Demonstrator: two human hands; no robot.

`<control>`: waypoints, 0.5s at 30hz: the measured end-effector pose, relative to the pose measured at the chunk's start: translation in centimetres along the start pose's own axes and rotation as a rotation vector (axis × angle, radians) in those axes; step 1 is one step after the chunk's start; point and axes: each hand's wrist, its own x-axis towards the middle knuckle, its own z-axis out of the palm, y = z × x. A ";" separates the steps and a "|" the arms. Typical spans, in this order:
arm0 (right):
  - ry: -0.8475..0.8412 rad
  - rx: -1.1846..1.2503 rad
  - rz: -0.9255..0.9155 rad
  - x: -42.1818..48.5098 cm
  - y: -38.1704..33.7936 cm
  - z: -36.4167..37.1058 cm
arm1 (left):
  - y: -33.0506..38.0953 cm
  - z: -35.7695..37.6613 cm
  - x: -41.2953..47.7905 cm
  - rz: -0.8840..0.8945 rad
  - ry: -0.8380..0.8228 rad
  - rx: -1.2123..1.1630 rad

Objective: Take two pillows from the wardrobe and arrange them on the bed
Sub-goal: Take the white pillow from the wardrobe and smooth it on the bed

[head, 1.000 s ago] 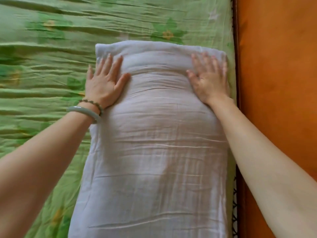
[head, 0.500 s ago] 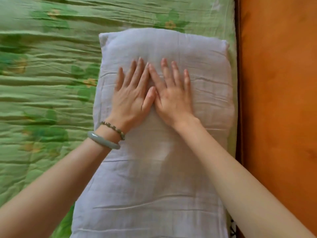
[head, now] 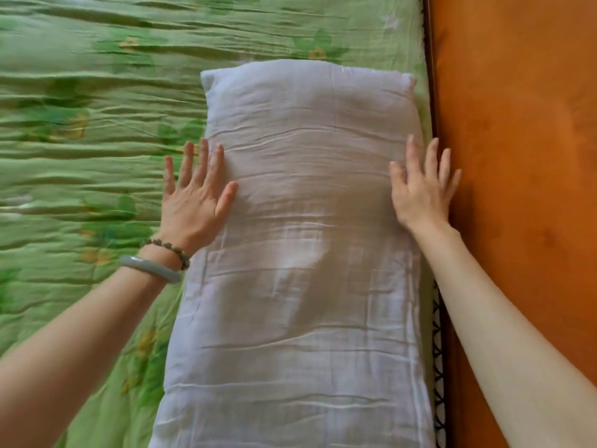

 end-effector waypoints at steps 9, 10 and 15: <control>-0.037 -0.229 -0.538 -12.3 -7.0 6.5 | 6.5 5.3 -9.5 0.280 -0.052 0.080; -0.048 -0.225 -0.519 -12.2 -5.6 7.2 | 5.5 6.2 -9.8 0.274 -0.078 0.115; -0.100 -0.232 -0.322 -11.6 0.7 8.1 | 2.8 8.1 -10.1 0.210 -0.090 0.142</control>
